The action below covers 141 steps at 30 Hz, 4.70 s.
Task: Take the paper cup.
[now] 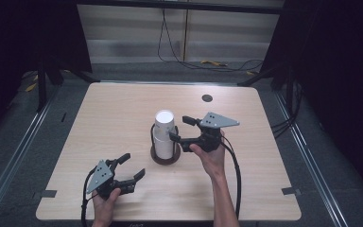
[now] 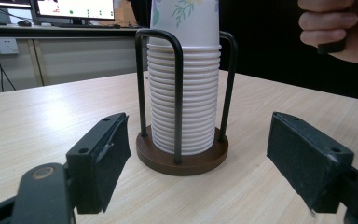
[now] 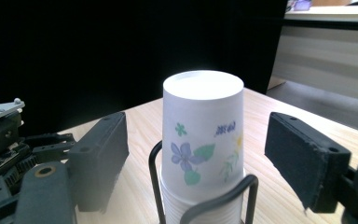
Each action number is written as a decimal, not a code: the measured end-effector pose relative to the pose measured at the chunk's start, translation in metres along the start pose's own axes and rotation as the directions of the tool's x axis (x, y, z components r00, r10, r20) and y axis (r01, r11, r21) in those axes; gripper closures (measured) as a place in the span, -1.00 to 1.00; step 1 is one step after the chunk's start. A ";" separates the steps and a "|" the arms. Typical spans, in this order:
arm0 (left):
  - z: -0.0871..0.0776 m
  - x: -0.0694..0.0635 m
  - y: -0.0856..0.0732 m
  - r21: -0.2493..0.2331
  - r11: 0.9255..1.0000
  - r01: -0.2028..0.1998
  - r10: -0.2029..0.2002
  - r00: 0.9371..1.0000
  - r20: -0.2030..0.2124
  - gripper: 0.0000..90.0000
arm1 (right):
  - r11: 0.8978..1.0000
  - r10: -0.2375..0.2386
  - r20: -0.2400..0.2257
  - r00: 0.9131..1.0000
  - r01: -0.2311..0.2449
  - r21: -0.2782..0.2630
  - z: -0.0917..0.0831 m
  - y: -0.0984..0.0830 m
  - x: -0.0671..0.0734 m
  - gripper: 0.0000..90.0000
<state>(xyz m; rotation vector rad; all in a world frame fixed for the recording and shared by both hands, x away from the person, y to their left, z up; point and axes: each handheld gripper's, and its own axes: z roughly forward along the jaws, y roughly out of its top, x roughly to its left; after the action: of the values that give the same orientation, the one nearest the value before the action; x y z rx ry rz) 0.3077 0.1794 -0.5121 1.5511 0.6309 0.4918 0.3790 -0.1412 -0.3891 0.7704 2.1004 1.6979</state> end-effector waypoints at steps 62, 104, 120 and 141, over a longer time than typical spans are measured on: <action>-0.001 0.001 0.000 0.005 1.000 0.006 -0.006 1.000 -0.005 -0.54 | 0.979 -0.017 -0.061 0.998 0.028 0.200 0.052 0.042 -0.014 -0.27; 0.001 0.000 0.000 0.015 1.000 0.001 -0.001 1.000 -0.007 -0.54 | 0.989 0.088 -0.088 0.992 -0.097 -0.112 0.001 0.043 -0.020 -0.24; 0.004 0.003 0.002 0.055 0.998 0.024 -0.024 1.000 -0.008 -0.62 | 0.981 0.120 -0.080 0.990 -0.130 -0.142 -0.034 0.027 -0.021 -0.24; 0.015 -0.006 0.015 0.093 0.996 0.015 -0.028 0.991 0.132 -0.60 | 0.985 0.126 -0.133 0.983 -0.140 -0.097 -0.045 -0.013 -0.001 -0.23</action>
<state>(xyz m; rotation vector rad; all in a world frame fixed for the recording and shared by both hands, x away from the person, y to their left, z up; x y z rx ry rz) 0.3150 0.1640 -0.4976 1.6472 0.5731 0.3436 0.3518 -0.1797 -0.3908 0.8068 2.0602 1.9599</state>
